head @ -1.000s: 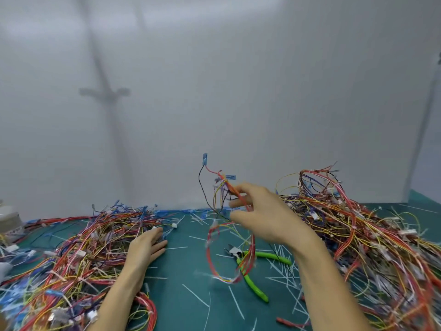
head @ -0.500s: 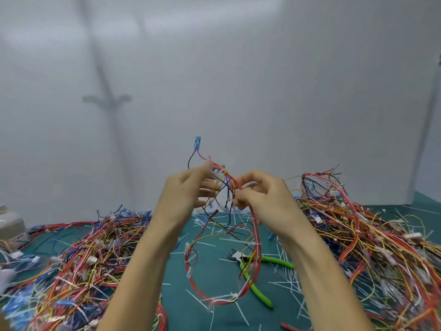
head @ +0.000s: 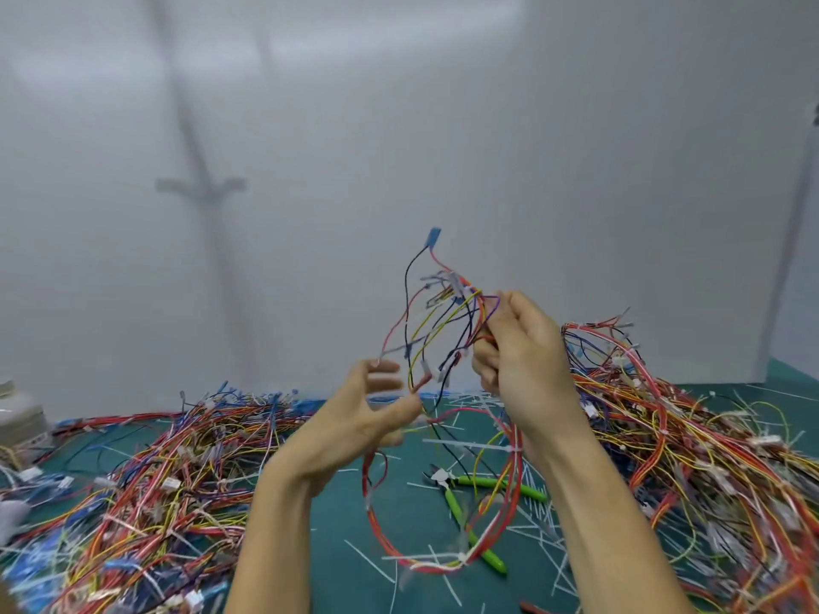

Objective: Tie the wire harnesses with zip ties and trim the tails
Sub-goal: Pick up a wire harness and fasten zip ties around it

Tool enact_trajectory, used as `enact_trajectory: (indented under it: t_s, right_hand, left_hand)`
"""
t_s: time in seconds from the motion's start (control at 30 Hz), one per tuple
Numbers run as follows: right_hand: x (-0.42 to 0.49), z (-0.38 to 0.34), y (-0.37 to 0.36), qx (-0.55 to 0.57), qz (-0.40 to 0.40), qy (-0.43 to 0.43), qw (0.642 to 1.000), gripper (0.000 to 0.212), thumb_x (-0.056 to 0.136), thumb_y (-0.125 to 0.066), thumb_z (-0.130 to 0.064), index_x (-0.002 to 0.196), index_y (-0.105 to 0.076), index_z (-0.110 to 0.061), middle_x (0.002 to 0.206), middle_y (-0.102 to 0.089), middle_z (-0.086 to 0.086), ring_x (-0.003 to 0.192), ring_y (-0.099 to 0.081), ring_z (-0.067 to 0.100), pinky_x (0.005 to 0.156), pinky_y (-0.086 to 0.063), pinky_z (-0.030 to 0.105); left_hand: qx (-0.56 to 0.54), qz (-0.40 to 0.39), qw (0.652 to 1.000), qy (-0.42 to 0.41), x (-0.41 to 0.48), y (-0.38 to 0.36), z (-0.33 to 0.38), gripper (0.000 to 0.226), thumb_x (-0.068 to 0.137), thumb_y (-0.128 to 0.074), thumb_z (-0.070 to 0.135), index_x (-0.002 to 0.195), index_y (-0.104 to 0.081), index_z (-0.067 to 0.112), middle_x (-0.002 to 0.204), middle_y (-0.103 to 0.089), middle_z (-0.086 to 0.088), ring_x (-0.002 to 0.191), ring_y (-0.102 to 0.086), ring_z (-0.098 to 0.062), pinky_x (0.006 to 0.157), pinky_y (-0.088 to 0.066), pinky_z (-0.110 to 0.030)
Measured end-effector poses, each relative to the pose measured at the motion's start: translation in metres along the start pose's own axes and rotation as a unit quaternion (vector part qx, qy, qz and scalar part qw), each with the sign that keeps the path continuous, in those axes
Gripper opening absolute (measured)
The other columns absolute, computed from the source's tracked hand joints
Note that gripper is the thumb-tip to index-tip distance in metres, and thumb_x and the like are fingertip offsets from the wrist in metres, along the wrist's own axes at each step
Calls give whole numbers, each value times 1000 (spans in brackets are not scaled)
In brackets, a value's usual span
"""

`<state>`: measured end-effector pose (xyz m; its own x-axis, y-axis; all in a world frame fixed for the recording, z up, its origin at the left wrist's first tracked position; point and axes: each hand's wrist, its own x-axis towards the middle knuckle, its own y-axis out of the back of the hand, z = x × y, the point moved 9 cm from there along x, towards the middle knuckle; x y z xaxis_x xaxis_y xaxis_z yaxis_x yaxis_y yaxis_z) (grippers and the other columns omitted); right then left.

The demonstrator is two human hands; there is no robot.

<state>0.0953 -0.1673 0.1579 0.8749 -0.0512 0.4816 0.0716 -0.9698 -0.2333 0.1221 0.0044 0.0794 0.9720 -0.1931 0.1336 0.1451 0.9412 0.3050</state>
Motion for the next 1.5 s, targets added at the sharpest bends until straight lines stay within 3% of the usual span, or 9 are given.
enact_trajectory:
  t_s: [0.17,0.37,0.5,0.6,0.67,0.8,0.93,1.13,1.5]
  right_hand:
    - [1,-5,13,-41,53,48,997,28,107,-35,-19,81,-41,-13,59,-33,-2,51,-28,9,45,-27,19]
    - [1,-18,51,2,148,90,985,29,108,-33,-19,81,-42,-22,51,-40,-12,46,-31,5,42,-26,16]
    - [2,-26,61,16,142,113,983,29,107,-35,-17,80,-44,-21,54,-41,-7,47,-35,5,42,-27,15]
    - [3,-28,53,-12,103,120,987,25,107,-38,-18,84,-47,-20,59,-46,-3,50,-41,3,45,-32,14]
    - [3,-27,41,-21,60,116,991,23,106,-40,-18,86,-50,-20,58,-53,-8,51,-45,1,47,-35,12]
    - [-1,-24,12,-58,-47,101,992,19,104,-45,-16,88,-57,-18,60,-61,-5,57,-54,4,52,-40,10]
    - [-7,-15,-13,-85,-151,66,983,13,101,-51,-16,91,-58,-13,66,-70,4,60,-54,23,50,-40,16]
    - [-13,-6,-32,-168,-225,54,958,5,97,-60,-15,96,-65,-15,73,-73,5,68,-67,7,59,-44,15]
    - [-15,-10,-41,-357,-121,143,915,18,90,-67,-32,107,-62,-34,101,-65,-15,93,-59,2,76,-46,19]
  left_hand:
    - [-23,-8,1000,-9,3,9,-8,8,80,-77,20,86,-77,14,81,-74,-11,58,-67,-15,57,-55,-21]
    - [-89,104,991,4,0,41,-21,35,95,-54,37,104,-72,8,63,-65,-6,31,-39,-8,28,-25,-13]
    - [36,149,981,122,3,51,-47,12,97,-57,11,106,-56,3,78,-66,-12,54,-59,-21,47,-48,-26]
    - [305,134,933,138,4,49,-40,19,90,-64,27,102,-61,13,101,-66,-10,88,-60,-24,82,-49,-35]
    - [336,166,919,122,0,44,-17,17,93,-60,36,93,-56,19,124,-62,-15,102,-57,-25,88,-44,-32]
    - [95,271,955,-69,-12,36,52,18,97,-56,35,109,-68,27,116,-70,9,114,-62,-11,91,-45,-27]
    - [-114,214,955,-172,-26,16,98,25,98,-52,43,105,-71,28,101,-76,9,96,-71,-7,89,-52,-32]
    - [-68,161,968,-181,-34,6,107,25,76,-75,36,94,-76,19,87,-75,-5,84,-72,-15,81,-60,-33]
    - [-126,181,967,-127,-28,20,88,7,92,-64,7,94,-71,5,82,-76,-4,76,-71,-6,66,-58,-21]
